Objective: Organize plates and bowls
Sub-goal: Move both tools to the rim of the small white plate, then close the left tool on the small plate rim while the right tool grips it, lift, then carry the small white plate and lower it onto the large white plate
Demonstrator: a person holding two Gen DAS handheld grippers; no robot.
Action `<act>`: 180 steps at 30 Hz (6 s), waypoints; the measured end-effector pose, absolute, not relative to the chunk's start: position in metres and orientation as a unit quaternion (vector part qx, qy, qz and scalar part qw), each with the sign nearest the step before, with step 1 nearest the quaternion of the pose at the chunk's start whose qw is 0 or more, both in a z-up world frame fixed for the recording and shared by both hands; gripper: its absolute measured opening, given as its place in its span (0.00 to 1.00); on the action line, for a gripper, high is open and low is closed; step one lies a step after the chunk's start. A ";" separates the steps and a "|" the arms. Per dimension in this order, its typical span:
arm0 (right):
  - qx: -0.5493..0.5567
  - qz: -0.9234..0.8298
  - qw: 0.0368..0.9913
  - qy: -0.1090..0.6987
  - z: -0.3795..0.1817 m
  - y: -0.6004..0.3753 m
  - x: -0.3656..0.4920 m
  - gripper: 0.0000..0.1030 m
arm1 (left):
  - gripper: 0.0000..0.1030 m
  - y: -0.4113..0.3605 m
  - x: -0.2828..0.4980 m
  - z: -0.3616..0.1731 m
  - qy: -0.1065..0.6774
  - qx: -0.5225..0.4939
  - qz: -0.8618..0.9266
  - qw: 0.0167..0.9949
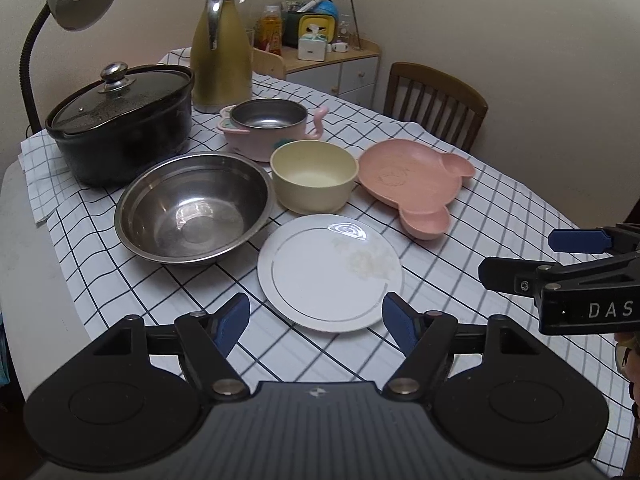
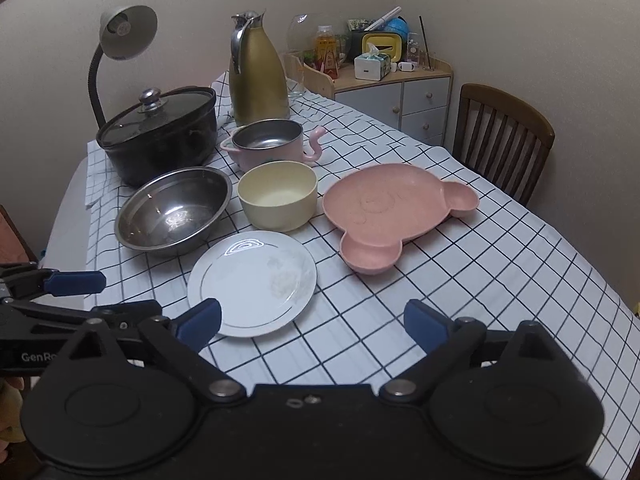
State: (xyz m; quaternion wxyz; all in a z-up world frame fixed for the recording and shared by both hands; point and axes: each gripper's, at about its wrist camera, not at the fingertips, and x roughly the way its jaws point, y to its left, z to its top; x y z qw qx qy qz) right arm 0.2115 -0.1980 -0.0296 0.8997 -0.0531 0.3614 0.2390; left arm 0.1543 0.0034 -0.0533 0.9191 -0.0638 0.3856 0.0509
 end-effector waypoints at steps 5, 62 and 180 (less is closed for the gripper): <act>-0.059 0.243 0.897 0.365 -0.040 -0.187 0.234 0.95 | 0.71 0.013 0.172 -0.067 0.389 -0.062 0.063 0.917; 0.091 0.280 0.809 0.509 -0.138 -0.164 0.353 0.13 | 0.19 0.108 0.245 -0.159 0.444 -0.316 0.039 0.837; 0.210 0.163 0.798 0.541 -0.133 -0.354 0.078 0.07 | 0.15 -0.042 0.075 -0.130 0.539 -0.170 -0.130 0.815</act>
